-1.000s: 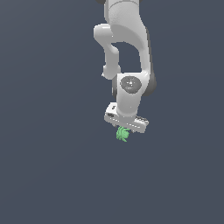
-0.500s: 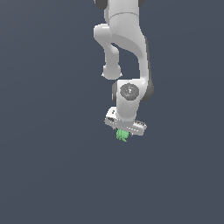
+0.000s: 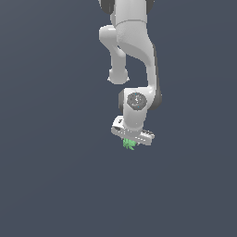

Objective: Pick up the object and move it to a goal position.

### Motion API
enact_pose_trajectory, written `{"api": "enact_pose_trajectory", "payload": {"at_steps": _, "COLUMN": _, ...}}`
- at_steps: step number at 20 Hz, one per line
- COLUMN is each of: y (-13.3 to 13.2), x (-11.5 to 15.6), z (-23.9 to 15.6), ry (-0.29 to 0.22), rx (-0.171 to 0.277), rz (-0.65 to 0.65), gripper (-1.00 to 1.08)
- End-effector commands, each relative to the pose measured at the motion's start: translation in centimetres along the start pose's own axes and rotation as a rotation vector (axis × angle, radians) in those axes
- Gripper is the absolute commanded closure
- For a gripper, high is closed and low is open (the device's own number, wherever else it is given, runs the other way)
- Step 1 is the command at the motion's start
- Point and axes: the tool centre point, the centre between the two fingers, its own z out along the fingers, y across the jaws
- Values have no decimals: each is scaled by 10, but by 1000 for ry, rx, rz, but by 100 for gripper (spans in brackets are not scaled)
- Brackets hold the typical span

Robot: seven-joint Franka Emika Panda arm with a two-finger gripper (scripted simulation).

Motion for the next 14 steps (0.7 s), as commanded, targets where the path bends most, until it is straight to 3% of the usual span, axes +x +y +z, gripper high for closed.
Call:
{"api": "enact_pose_trajectory", "payload": {"at_steps": 1, "y": 0, "x": 0, "z": 1, "ry": 0, "rx": 0, "rz": 1, "gripper": 108}}
{"api": "enact_pose_trajectory", "payload": {"at_steps": 14, "y": 11, "x": 3, "z": -13, "ry": 0, "rx": 0, "rz": 0, "gripper": 108}}
